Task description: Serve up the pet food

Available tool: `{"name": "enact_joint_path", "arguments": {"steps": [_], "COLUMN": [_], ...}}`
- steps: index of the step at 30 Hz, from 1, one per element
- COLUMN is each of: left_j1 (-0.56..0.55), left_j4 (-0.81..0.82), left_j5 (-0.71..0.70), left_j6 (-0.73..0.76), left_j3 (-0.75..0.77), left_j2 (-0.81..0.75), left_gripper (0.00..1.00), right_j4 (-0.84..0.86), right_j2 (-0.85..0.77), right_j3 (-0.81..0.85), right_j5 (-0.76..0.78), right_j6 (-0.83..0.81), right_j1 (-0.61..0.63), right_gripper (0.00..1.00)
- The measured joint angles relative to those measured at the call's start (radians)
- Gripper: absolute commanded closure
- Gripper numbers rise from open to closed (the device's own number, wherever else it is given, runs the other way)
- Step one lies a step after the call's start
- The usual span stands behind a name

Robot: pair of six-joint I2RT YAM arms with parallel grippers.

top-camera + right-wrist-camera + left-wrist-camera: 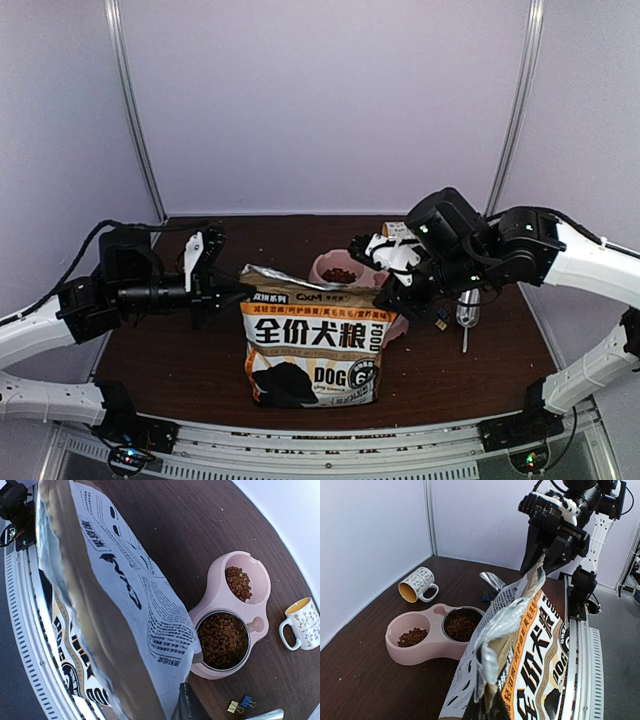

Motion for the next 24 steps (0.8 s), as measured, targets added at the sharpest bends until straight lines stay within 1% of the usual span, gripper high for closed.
{"name": "enact_joint_path", "arguments": {"steps": [1,2,7,8,10,12,13,14,18,20,21,22,24], "left_j1": [0.003,0.006,0.007,0.007,0.007,0.008,0.009,0.01,0.025,0.031,0.032,0.033,0.034], "left_j4": [-0.002,-0.002,-0.002,-0.003,-0.003,-0.008,-0.012,-0.016,-0.025,-0.027,-0.03,-0.03,-0.031], "left_j5": [0.004,0.008,0.015,0.015,0.013,0.01,0.01,0.011,0.011,0.01,0.008,0.006,0.002], "left_j6": [0.0,0.0,-0.001,-0.001,-0.001,-0.001,-0.001,-0.003,-0.011,-0.02,-0.029,-0.036,-0.069], "left_j3": [0.0,0.0,0.0,0.0,0.0,0.0,0.0,0.0,0.008,0.017,0.022,0.027,0.035], "left_j2": [0.0,0.0,0.0,0.0,0.0,-0.003,-0.005,-0.009,-0.014,-0.017,-0.019,-0.022,-0.032], "left_gripper": [1.0,1.0,1.0,1.0,1.0,1.0,0.9,0.77,0.6,0.45,0.4,0.36,0.32], "right_j4": [-0.007,-0.011,-0.012,-0.012,-0.012,-0.022,-0.033,-0.044,-0.062,-0.047,-0.037,-0.021,0.011], "right_j2": [-0.008,-0.016,-0.02,-0.02,-0.021,-0.026,-0.032,-0.037,-0.035,-0.022,-0.012,0.003,0.044], "right_j3": [-0.004,-0.009,-0.018,-0.018,-0.019,-0.019,-0.019,-0.019,0.022,0.063,0.087,0.113,0.173], "right_j5": [0.001,0.002,0.003,0.005,0.01,0.029,0.038,0.044,0.021,-0.008,-0.016,-0.026,-0.035], "right_j6": [0.005,0.005,0.006,0.006,0.007,0.013,0.017,0.023,0.026,0.03,0.029,0.026,0.013], "right_j1": [-0.002,-0.002,0.0,0.0,0.0,-0.002,-0.006,-0.008,-0.01,0.001,0.01,0.023,0.055], "right_gripper": [0.91,1.0,1.0,0.93,0.72,0.55,0.49,0.44,0.34,0.32,0.32,0.31,0.31]}}
